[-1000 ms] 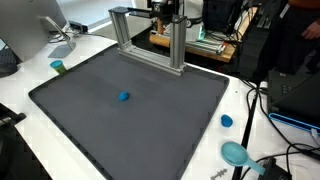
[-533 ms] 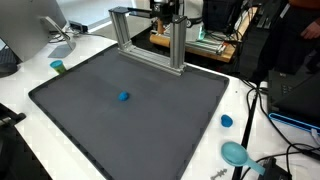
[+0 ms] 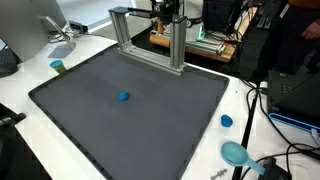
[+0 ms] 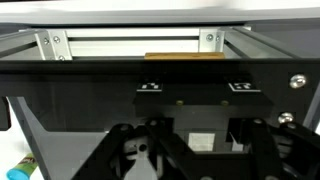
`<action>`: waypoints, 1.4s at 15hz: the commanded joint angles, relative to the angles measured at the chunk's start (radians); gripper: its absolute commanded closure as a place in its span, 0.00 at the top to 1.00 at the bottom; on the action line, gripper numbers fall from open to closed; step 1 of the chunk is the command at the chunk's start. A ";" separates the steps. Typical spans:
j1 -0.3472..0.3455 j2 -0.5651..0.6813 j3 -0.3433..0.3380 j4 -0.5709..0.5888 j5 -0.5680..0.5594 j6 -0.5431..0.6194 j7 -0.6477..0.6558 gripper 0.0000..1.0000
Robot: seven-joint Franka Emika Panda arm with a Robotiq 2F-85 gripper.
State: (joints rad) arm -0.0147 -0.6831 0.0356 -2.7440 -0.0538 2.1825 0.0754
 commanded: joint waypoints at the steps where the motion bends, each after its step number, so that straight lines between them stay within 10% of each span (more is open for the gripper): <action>1: 0.005 0.017 -0.006 0.002 0.017 -0.023 -0.001 0.35; 6: -0.011 0.007 0.011 0.003 0.005 -0.032 0.042 0.35; 7: -0.019 0.001 0.021 0.003 -0.008 -0.040 0.056 0.82; 9: -0.029 -0.007 0.038 0.002 -0.018 -0.036 0.091 0.93; 11: -0.035 -0.010 0.059 0.001 -0.029 -0.040 0.128 0.56; 21: -0.020 -0.019 0.068 -0.020 -0.019 -0.045 0.145 0.30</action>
State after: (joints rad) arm -0.0447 -0.6931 0.1114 -2.7403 -0.0779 2.1750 0.2320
